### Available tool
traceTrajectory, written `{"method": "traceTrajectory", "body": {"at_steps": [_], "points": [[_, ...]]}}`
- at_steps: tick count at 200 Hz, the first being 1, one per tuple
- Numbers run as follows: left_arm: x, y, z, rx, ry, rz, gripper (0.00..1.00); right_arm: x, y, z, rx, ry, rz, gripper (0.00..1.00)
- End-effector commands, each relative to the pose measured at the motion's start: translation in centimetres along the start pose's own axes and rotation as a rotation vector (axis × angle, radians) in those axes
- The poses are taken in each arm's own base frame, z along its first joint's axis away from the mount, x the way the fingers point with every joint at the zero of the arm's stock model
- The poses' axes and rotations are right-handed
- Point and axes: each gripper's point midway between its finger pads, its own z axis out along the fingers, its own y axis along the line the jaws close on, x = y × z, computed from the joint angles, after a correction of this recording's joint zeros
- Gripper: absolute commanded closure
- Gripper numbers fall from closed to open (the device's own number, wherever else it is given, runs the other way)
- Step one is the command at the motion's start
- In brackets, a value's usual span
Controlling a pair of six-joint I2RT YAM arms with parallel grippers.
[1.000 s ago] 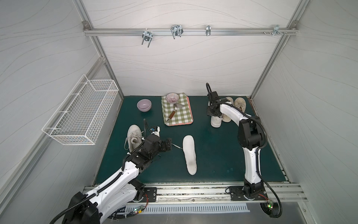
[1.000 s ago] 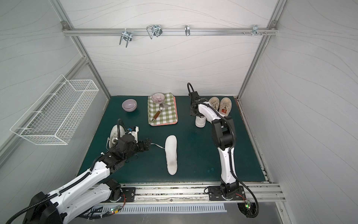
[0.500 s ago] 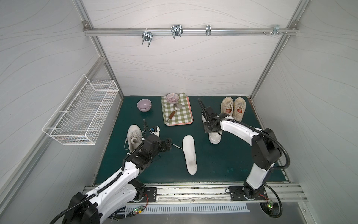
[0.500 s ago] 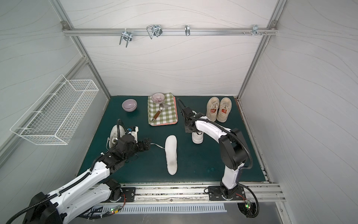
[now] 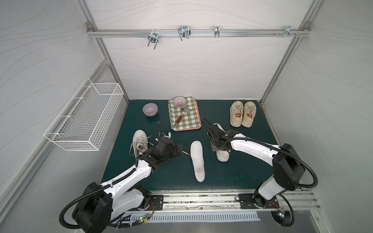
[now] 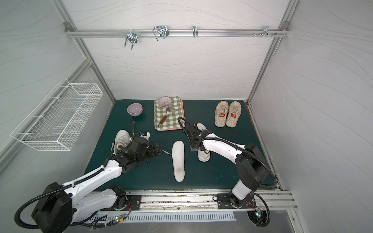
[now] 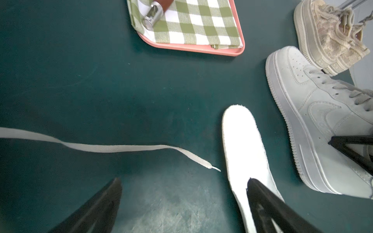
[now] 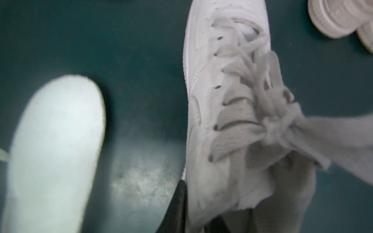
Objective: Remove the insole from the shoe
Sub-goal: Move the shoe to the center of the board.
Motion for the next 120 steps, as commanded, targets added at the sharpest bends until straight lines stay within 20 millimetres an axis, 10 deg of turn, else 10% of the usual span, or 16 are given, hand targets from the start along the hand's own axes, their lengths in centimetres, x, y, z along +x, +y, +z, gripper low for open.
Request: {"method": "traceTrajectory", "body": {"at_steps": [1,59,120], "points": [[-1.7,-3.2,0.0,0.059,-0.027,-0.012,0.03,-0.7,0.2,-2.5,-0.046,-0.035,0.002,0.64],[-1.5,-9.4,2.6,0.125,0.056,0.088,0.04,-1.6,-3.4,-6.2,-0.332,-0.112,0.187,0.48],[-0.9,-18.0,5.6,0.277,0.131,0.205,0.07,0.3,-7.9,-3.0,-0.399,-0.052,0.439,0.52]]}}
